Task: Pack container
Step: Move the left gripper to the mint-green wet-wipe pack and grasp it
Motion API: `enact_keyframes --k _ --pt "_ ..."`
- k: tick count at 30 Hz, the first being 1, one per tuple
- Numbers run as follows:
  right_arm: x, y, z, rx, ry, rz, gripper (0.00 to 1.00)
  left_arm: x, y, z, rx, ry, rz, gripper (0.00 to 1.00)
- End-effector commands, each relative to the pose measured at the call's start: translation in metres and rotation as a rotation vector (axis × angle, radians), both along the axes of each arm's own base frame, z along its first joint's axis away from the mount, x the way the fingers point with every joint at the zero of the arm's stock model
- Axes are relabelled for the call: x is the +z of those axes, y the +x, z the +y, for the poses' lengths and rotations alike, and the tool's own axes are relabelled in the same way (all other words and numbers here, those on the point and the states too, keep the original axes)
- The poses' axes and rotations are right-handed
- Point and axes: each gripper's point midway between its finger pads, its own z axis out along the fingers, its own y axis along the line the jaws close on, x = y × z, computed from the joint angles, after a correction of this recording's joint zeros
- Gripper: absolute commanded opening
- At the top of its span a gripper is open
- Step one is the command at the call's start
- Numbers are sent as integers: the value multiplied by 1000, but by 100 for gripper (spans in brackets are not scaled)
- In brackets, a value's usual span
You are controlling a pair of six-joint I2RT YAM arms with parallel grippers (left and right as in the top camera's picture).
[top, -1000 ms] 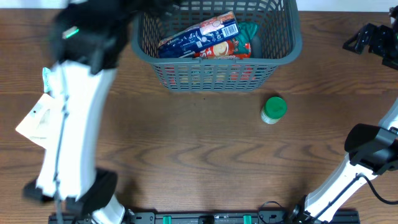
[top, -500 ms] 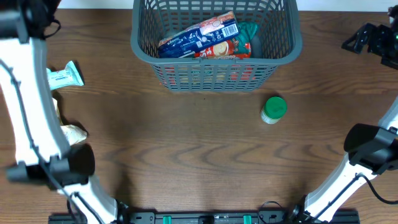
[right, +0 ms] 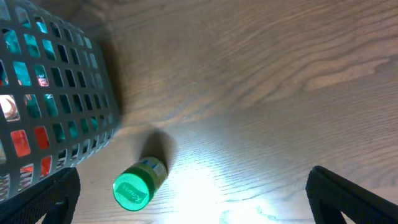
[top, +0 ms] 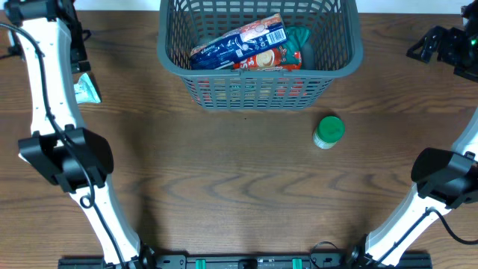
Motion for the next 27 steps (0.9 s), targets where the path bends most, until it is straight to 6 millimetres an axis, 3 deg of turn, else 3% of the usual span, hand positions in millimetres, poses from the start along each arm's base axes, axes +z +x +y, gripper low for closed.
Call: enact_keyframes --k 1,9,17,27 --pt "-3 1 1 -3 2 6 99 -38 1 9 57 -36 65 99" --pt "-3 1 0 -3 1 6 99 -93 -7 26 95 -78 182 98" --pt "-4 -1 -3 -12 -15 19 99 -124 -18 46 137 -100 242 99" --pt "-5 -3 -2 -13 -9 30 99 -167 -21 58 158 -117 299 99"
